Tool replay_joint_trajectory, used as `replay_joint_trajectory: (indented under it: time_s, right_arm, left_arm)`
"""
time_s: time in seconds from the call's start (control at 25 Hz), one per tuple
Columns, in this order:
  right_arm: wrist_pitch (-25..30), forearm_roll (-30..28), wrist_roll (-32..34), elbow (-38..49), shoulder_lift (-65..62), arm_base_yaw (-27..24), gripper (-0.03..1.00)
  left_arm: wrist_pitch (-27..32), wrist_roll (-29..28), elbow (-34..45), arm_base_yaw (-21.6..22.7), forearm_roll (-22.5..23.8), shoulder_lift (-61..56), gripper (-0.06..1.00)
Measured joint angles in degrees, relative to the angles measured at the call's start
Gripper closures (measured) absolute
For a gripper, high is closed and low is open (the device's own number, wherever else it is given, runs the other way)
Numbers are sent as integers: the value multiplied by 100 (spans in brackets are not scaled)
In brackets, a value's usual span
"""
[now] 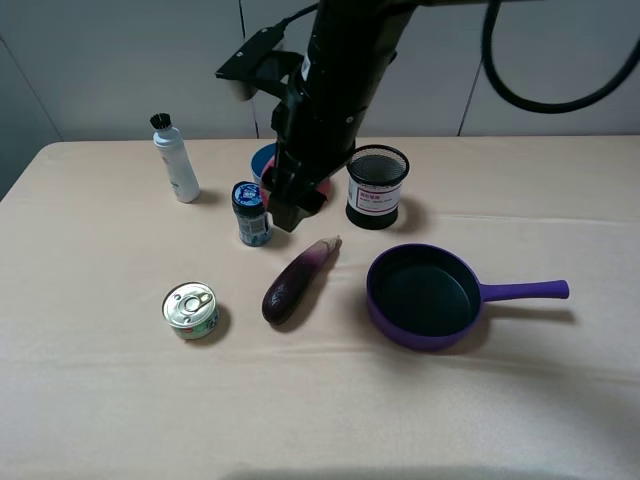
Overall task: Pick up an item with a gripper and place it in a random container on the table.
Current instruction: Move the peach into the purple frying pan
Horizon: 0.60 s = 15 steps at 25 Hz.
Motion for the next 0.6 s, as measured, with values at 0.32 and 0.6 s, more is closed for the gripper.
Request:
replay_joint_trajectory:
  time_s: [0.32, 0.6]
  right_arm:
    - [-551, 6, 66, 1311, -741, -419, 45]
    - [-1143, 66, 81, 2406, -1160, -827, 45]
  left_arm:
    - [0, 0, 0, 0, 0, 0, -5]
    - [0, 0, 0, 0, 0, 0, -5]
